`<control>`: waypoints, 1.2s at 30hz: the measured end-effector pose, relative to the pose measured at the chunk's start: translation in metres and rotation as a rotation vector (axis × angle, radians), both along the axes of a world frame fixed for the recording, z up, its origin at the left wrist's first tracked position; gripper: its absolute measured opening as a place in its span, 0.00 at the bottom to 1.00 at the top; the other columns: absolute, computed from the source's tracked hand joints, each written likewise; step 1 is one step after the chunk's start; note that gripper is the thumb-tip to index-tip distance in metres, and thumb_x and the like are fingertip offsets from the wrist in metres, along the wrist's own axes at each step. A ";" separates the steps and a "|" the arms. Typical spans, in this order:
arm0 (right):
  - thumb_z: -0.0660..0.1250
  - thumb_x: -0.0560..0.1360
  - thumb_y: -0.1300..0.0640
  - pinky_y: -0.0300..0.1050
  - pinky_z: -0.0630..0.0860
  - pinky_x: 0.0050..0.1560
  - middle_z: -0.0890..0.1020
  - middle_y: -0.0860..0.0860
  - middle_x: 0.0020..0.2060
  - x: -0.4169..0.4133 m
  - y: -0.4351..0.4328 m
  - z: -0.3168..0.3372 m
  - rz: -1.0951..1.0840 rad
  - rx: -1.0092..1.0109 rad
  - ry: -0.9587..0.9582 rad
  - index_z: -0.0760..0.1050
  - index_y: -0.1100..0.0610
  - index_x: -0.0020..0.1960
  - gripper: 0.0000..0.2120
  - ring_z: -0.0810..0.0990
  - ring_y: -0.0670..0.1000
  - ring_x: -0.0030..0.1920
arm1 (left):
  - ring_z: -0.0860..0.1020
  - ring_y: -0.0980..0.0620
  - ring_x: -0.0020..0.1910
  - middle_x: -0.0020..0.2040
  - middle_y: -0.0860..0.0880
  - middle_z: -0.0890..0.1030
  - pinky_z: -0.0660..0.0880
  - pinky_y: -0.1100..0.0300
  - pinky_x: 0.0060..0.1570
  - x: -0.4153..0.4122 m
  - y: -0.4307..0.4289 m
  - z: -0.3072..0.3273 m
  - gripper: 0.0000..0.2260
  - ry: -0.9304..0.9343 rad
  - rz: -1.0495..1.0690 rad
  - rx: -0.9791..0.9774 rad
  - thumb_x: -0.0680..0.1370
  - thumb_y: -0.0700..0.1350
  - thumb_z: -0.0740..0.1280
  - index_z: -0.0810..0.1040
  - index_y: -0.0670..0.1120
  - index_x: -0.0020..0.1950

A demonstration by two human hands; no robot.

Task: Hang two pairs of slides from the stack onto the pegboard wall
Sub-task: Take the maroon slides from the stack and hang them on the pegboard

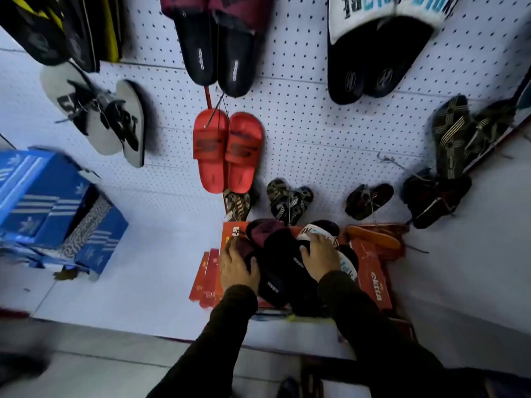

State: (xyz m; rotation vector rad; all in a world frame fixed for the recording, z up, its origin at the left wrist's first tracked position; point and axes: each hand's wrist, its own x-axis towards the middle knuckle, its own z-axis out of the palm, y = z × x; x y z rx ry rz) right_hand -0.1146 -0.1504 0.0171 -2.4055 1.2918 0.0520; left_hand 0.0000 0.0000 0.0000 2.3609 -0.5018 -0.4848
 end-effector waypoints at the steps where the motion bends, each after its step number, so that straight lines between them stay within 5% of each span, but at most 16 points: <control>1: 0.59 0.80 0.51 0.57 0.70 0.68 0.73 0.58 0.70 0.000 -0.002 -0.006 -0.017 0.054 0.024 0.68 0.58 0.72 0.22 0.71 0.61 0.70 | 0.63 0.38 0.74 0.75 0.36 0.61 0.61 0.49 0.73 -0.002 0.000 -0.018 0.34 0.117 0.089 0.068 0.75 0.48 0.66 0.57 0.36 0.76; 3: 0.60 0.80 0.52 0.56 0.72 0.68 0.75 0.59 0.68 0.002 -0.006 -0.015 -0.053 0.165 0.041 0.70 0.59 0.71 0.21 0.72 0.61 0.69 | 0.62 0.38 0.74 0.74 0.36 0.61 0.61 0.47 0.74 -0.007 -0.001 -0.040 0.39 0.361 0.285 0.212 0.73 0.52 0.68 0.54 0.35 0.75; 6: 0.60 0.81 0.54 0.55 0.74 0.64 0.77 0.61 0.65 0.004 -0.010 -0.020 -0.126 0.349 0.027 0.68 0.58 0.71 0.21 0.76 0.63 0.65 | 0.66 0.39 0.74 0.75 0.37 0.65 0.61 0.49 0.74 -0.014 -0.009 -0.081 0.35 0.861 0.436 0.061 0.76 0.52 0.66 0.58 0.35 0.75; 11: 0.69 0.76 0.56 0.50 0.74 0.63 0.79 0.61 0.62 0.009 -0.021 -0.036 -0.228 0.430 -0.046 0.73 0.61 0.65 0.19 0.78 0.61 0.63 | 0.77 0.37 0.64 0.67 0.44 0.76 0.75 0.44 0.64 -0.017 -0.019 -0.141 0.29 1.049 0.470 -0.070 0.71 0.51 0.73 0.71 0.45 0.69; 14: 0.76 0.70 0.56 0.54 0.76 0.66 0.81 0.60 0.61 0.006 -0.021 -0.042 -0.295 0.593 -0.058 0.75 0.63 0.66 0.27 0.80 0.61 0.63 | 0.77 0.37 0.64 0.65 0.41 0.77 0.75 0.48 0.64 -0.017 -0.007 -0.110 0.26 1.055 0.463 -0.114 0.74 0.48 0.71 0.72 0.38 0.68; 17: 0.75 0.70 0.64 0.58 0.80 0.60 0.83 0.62 0.56 0.000 -0.012 -0.041 -0.387 0.833 -0.112 0.76 0.68 0.61 0.22 0.82 0.63 0.59 | 0.81 0.37 0.55 0.58 0.37 0.82 0.76 0.43 0.61 -0.008 0.017 -0.108 0.27 1.022 0.530 -0.208 0.68 0.46 0.77 0.76 0.37 0.63; 22: 0.70 0.72 0.72 0.55 0.78 0.58 0.79 0.64 0.64 -0.007 0.022 -0.031 -0.538 1.055 -0.298 0.72 0.70 0.67 0.23 0.78 0.64 0.66 | 0.80 0.41 0.47 0.52 0.39 0.81 0.80 0.51 0.42 -0.003 0.043 -0.067 0.18 0.970 0.527 -0.316 0.69 0.43 0.76 0.76 0.40 0.56; 28: 0.73 0.69 0.72 0.57 0.78 0.59 0.79 0.63 0.64 -0.003 0.046 -0.007 -0.550 0.985 -0.522 0.69 0.67 0.70 0.31 0.79 0.65 0.64 | 0.81 0.43 0.53 0.58 0.41 0.81 0.79 0.46 0.57 0.012 0.055 -0.019 0.25 0.809 0.464 -0.470 0.69 0.43 0.76 0.76 0.40 0.65; 33: 0.76 0.67 0.68 0.62 0.80 0.59 0.83 0.63 0.58 0.013 0.049 0.034 -0.438 0.834 -0.681 0.78 0.60 0.56 0.19 0.82 0.63 0.58 | 0.82 0.44 0.51 0.55 0.43 0.83 0.79 0.44 0.58 0.031 0.053 0.025 0.25 0.696 0.378 -0.651 0.69 0.43 0.77 0.78 0.40 0.64; 36: 0.78 0.65 0.65 0.62 0.80 0.59 0.83 0.61 0.58 0.026 0.046 0.059 -0.379 0.747 -0.799 0.77 0.60 0.60 0.24 0.83 0.61 0.57 | 0.82 0.43 0.54 0.56 0.45 0.83 0.78 0.41 0.59 0.046 0.051 0.056 0.27 0.627 0.337 -0.727 0.65 0.47 0.79 0.79 0.44 0.63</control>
